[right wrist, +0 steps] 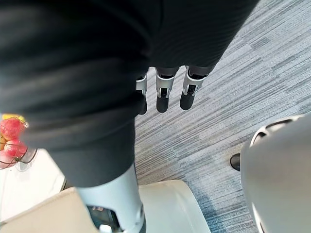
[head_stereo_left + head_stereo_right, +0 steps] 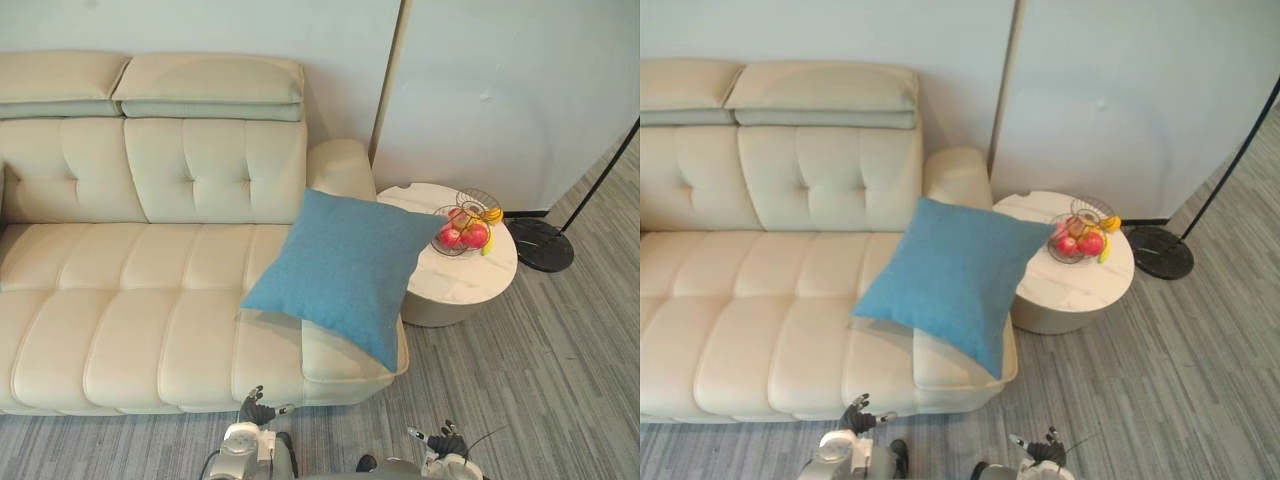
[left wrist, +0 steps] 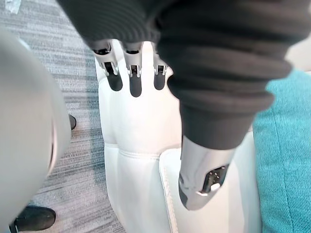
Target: Pick up cushions and gather them together orderly.
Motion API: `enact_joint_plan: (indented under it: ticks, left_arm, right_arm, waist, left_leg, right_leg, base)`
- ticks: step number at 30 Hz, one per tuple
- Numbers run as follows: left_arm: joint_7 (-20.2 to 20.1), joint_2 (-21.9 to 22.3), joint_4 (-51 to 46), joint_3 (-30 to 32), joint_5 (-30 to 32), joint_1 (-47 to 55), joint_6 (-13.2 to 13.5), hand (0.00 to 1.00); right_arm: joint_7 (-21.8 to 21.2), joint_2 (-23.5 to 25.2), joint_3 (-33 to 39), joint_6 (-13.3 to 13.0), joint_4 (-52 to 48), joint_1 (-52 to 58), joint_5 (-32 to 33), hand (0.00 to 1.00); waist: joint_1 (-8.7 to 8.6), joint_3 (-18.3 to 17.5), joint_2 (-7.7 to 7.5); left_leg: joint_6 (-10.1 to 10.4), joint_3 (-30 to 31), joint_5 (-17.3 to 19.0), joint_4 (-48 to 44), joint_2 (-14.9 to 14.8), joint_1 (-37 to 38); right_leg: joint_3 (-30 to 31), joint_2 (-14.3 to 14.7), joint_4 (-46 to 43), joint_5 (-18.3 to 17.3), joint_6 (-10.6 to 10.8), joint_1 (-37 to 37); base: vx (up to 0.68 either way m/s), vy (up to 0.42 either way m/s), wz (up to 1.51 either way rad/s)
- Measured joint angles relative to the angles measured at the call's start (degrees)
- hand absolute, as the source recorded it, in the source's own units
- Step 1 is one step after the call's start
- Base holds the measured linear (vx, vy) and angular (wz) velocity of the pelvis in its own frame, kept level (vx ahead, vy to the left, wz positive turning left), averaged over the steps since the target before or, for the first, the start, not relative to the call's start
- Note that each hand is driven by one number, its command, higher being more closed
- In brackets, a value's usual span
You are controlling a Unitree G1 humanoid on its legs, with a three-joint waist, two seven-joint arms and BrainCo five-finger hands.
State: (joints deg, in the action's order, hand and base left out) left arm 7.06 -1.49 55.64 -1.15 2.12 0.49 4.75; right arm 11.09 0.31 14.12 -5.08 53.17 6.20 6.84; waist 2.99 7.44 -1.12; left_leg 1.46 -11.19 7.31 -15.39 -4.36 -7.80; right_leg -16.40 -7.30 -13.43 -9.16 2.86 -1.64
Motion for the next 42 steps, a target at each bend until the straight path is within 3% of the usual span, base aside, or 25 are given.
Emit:
enact_joint_plan:
  ticks: [5, 10, 16, 21, 32, 42]
  left_arm:
    - [0.07, -0.13, 1.88, -0.09, -0.04, 0.31, -0.03, 0.0]
    - [0.48, -1.33, 1.56, -0.03, -1.43, 0.57, -0.01, 0.0]
    - [1.55, -7.34, -10.3, 4.13, -6.6, 2.54, 0.89, 0.0]
    - [3.1, -11.29, -14.65, 7.02, -8.95, 0.19, 2.3, 0.0]
    - [5.51, -13.39, -16.95, 7.94, -8.98, -11.66, 3.39, 0.0]
    - [8.12, -15.92, -20.89, 7.93, -8.9, -17.61, 3.54, 0.0]
  right_arm:
    - [0.04, -0.33, -0.39, 0.02, 0.34, 0.08, -0.04, 0.0]
    - [0.18, -0.44, -0.84, 0.04, -0.13, -0.27, 0.33, 0.0]
    - [0.38, -6.05, -0.82, -1.41, -15.91, -2.51, 0.65, 0.0]
    - [0.55, -9.79, -1.07, -2.9, -21.73, -7.49, 0.38, 0.0]
    - [-0.32, -10.33, -8.83, -3.59, -25.85, -15.99, 0.6, 0.0]
    - [-0.45, -9.31, -14.46, -3.59, -25.06, -19.01, 3.38, 0.0]
  waist:
    - [-0.73, -1.54, 0.34]
    - [-0.8, -2.08, 0.04]
    - [-0.96, -2.04, 0.15]
    - [-0.86, -1.44, 0.52]
    - [-0.73, 3.81, 1.2]
    - [0.31, 8.77, 1.52]
  left_leg:
    - [0.09, -1.09, -3.28, 7.73, 1.81, 3.24]
    - [-0.2, -1.25, -5.09, 11.72, 2.47, 4.91]
    - [-0.27, -1.0, -5.19, 13.55, 3.21, 4.13]
    - [-0.53, -0.51, -5.36, 14.33, 3.96, 2.32]
    - [-0.58, 0.8, -5.32, 13.88, 2.83, -0.24]
    - [-2.34, 2.6, -4.08, 3.39, 2.24, -7.05]
  right_leg:
    - [1.44, -0.62, 1.88, 0.69, 1.0, -0.33]
    - [1.76, -0.36, 3.97, 1.64, 0.62, -0.24]
    - [1.9, 0.14, 7.86, 3.01, 1.07, -0.29]
    - [2.3, 0.42, 11.83, 5.12, 1.07, -0.35]
    - [4.28, 1.25, 12.2, 8.25, 0.13, -2.74]
    - [5.48, 0.19, 5.8, 8.23, 0.02, -7.5]
  base:
    - [0.0, 0.001, -0.13]
    - [0.06, -0.005, -0.03]
    - [0.1, 0.007, -0.03]
    - [0.11, 0.027, -0.05]
    - [0.03, 0.016, -0.01]
    - [-0.05, 0.024, 0.02]
